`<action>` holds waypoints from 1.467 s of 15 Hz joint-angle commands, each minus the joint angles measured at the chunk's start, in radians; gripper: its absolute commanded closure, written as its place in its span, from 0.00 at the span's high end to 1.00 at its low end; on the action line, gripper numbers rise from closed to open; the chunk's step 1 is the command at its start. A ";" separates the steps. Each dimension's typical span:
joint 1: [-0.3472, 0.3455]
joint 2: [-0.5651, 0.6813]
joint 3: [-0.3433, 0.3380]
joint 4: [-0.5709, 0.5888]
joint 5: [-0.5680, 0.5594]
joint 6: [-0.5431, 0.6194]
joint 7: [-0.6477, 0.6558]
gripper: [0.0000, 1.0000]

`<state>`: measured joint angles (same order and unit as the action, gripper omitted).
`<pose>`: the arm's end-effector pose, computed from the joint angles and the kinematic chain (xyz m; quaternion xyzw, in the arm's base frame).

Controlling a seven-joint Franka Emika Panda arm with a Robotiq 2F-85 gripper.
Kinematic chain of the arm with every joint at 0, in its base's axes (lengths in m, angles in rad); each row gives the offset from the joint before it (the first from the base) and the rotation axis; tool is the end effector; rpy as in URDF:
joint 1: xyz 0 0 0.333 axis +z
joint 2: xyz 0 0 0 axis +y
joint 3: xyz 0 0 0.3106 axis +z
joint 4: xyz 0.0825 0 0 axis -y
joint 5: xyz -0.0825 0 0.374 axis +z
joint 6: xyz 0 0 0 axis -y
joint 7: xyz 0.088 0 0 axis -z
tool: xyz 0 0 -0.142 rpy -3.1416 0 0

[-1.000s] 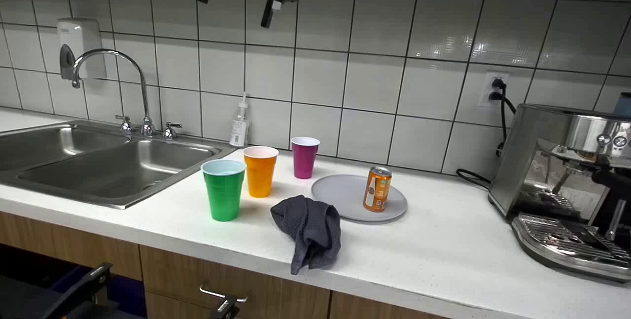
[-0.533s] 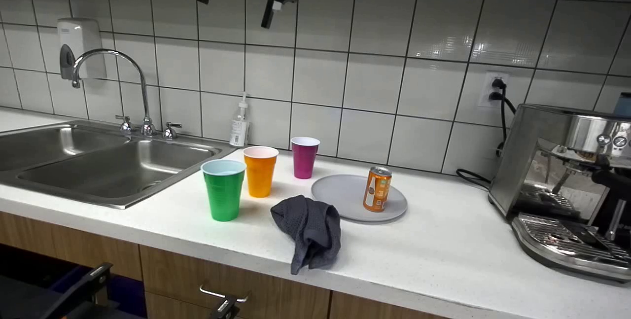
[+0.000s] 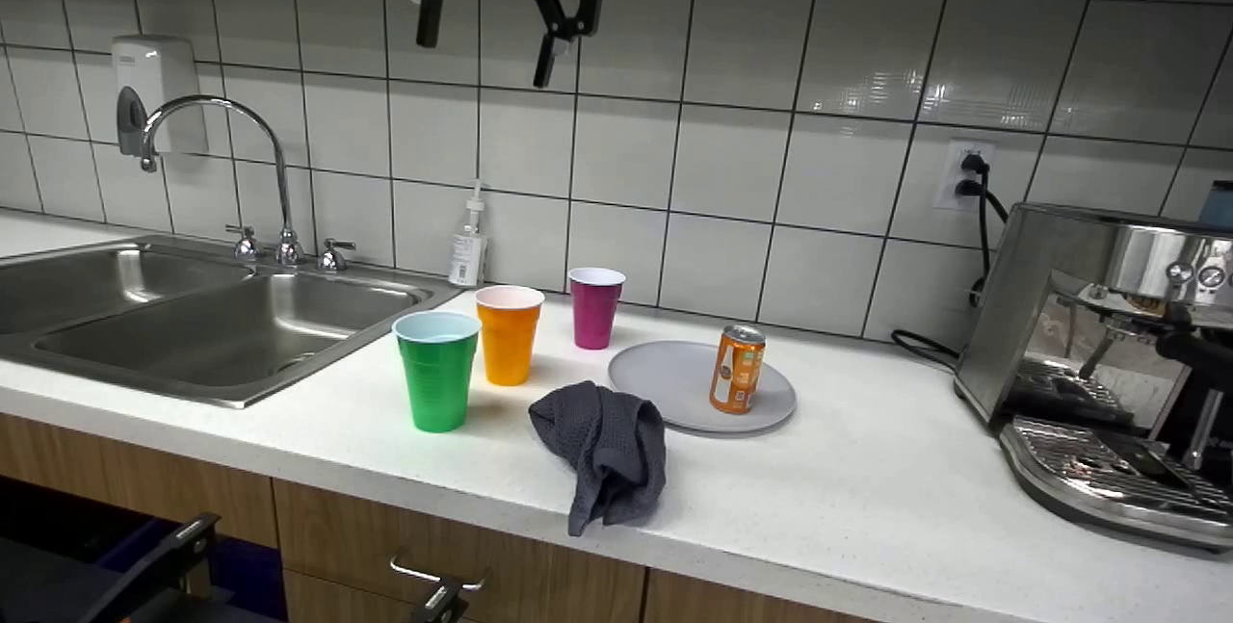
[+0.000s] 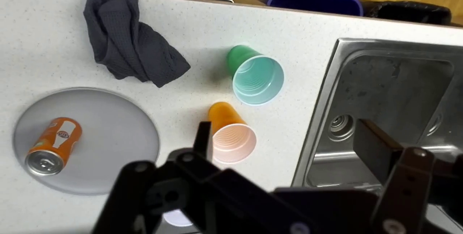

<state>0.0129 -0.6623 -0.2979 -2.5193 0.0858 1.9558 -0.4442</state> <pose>0.3483 -0.0950 0.4615 -0.9866 -0.0906 -0.0778 0.1112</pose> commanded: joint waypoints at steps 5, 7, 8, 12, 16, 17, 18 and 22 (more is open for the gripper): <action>-0.052 0.007 0.010 -0.107 -0.002 0.220 0.011 1.00; -0.058 0.033 0.006 -0.116 -0.002 0.273 0.017 1.00; -0.063 0.048 0.006 -0.118 -0.004 0.298 0.020 1.00; -0.079 0.117 0.001 -0.113 -0.006 0.387 0.030 1.00; -0.092 0.207 -0.008 -0.082 0.000 0.450 0.038 1.00; -0.094 0.228 -0.012 -0.075 0.002 0.462 0.039 1.00; -0.095 0.251 -0.015 -0.065 0.003 0.473 0.040 1.00; -0.101 0.347 -0.022 -0.009 0.006 0.496 0.042 1.00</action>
<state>-0.0750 -0.4020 -0.3238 -2.5957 0.0857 2.4414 -0.4164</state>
